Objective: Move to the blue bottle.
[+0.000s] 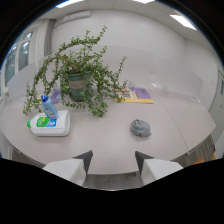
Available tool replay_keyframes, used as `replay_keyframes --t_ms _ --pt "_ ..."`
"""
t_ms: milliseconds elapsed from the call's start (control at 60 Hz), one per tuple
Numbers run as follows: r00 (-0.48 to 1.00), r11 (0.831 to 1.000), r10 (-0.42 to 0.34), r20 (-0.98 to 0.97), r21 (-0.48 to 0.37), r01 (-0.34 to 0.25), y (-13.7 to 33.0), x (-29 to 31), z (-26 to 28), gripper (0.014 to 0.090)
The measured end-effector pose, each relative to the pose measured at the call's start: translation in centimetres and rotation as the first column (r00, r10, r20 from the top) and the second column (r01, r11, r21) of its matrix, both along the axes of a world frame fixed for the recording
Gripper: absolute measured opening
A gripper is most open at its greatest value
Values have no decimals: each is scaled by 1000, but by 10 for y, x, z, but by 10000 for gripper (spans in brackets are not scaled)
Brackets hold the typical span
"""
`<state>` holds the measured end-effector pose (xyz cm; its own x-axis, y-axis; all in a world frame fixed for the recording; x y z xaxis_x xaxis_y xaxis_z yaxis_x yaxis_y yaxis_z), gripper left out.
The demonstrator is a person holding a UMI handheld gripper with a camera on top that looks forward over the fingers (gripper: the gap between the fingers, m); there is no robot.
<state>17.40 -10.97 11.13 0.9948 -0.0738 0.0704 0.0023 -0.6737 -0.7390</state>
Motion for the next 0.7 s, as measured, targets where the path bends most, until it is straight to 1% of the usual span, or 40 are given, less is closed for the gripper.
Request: replay_keyframes --t_ms 283,417,533,617,700 --pt "1000 1000 16 -8 1 -16 -2 -3 0 846" --pt "1000 1000 15 -3 4 -15 -11 -9 2 837" --pt "1000 1000 25 -10 10 -25 -26 -33 -2 837" --pt "999 999 32 -24 12 -32 -37 -61 -5 835" --pt "998 999 52 -40 17 -51 -47 -95 -11 837"
